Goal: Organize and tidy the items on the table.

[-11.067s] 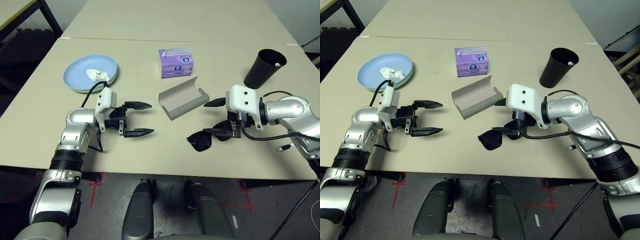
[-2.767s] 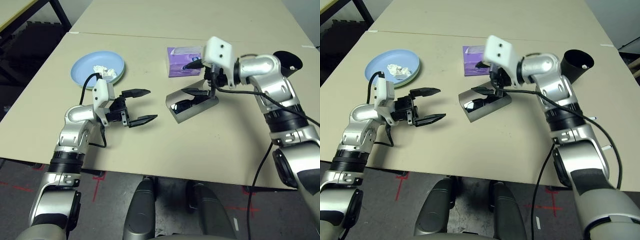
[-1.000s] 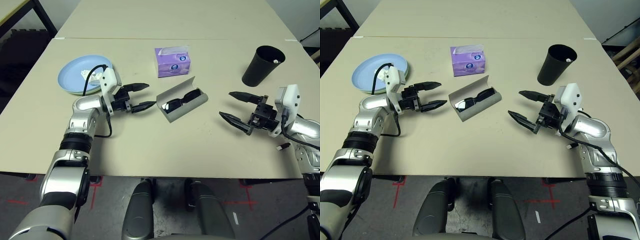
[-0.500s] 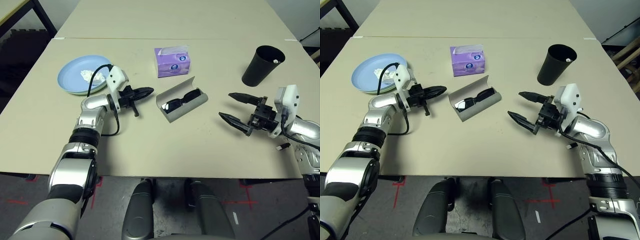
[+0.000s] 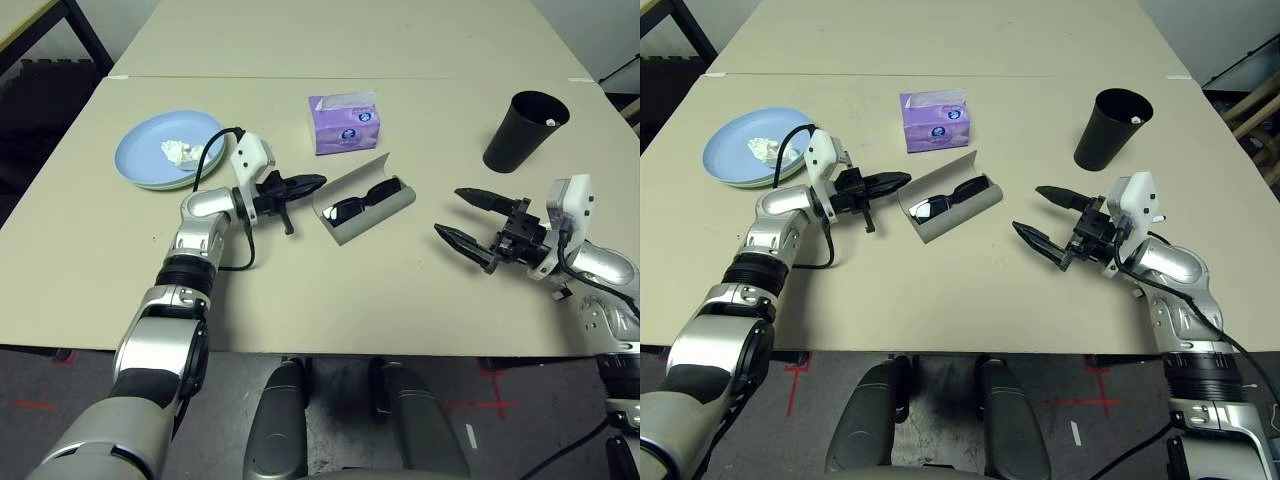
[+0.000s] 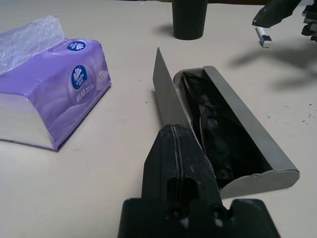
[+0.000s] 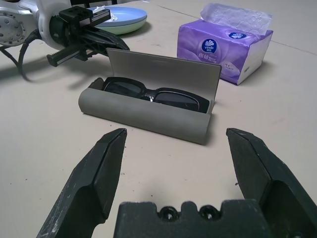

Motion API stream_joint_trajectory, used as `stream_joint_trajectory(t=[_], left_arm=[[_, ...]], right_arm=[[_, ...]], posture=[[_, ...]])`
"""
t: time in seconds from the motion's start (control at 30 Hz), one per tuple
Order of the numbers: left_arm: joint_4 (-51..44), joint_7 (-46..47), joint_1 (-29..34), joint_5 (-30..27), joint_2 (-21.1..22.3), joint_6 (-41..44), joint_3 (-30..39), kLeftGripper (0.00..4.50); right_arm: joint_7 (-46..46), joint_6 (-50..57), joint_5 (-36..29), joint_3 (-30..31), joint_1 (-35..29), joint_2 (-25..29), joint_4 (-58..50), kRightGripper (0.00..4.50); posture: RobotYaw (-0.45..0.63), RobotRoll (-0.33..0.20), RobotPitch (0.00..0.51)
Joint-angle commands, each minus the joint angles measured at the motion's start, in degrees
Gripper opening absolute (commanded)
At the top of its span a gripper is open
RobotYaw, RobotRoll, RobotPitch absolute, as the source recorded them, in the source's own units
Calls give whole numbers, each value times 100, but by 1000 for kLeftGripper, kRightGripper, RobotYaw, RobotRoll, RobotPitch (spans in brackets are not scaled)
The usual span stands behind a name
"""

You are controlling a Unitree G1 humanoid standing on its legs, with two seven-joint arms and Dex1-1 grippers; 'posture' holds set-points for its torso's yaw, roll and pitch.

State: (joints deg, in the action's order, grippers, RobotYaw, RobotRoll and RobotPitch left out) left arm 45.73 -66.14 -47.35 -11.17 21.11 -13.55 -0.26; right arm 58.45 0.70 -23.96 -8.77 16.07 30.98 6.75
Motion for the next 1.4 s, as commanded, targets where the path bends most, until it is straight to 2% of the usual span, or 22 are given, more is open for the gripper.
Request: stream_joint_trajectory(t=[0.03,0.37,0.7,0.97,1.2,1.4], left_arm=[[-190,-104,133,-15,-17,115,-72,36],[-567,-185,309,-38,-97,330,-174,36],[-1341,-460,756,-132,-136,867,-406,36],[-1903,-473,874,-187,-144,1152,-523,36],[-2013,-442,872,-212,-142,1237,-570,36],[-1765,-383,948,107,9,1148,-799,36]], right_arm=[[26,-26,-35,-27,-74,23,84,4500],[61,-168,2,-34,14,58,241,4500],[47,-206,-16,-34,38,85,183,4500],[41,-195,-3,-22,76,97,177,4500],[22,-175,-2,0,105,77,145,4500],[8,-168,-11,-7,77,79,90,4500]], posture=[[115,0,205],[110,0,204],[105,0,202],[109,0,200],[105,0,200],[98,0,199]])
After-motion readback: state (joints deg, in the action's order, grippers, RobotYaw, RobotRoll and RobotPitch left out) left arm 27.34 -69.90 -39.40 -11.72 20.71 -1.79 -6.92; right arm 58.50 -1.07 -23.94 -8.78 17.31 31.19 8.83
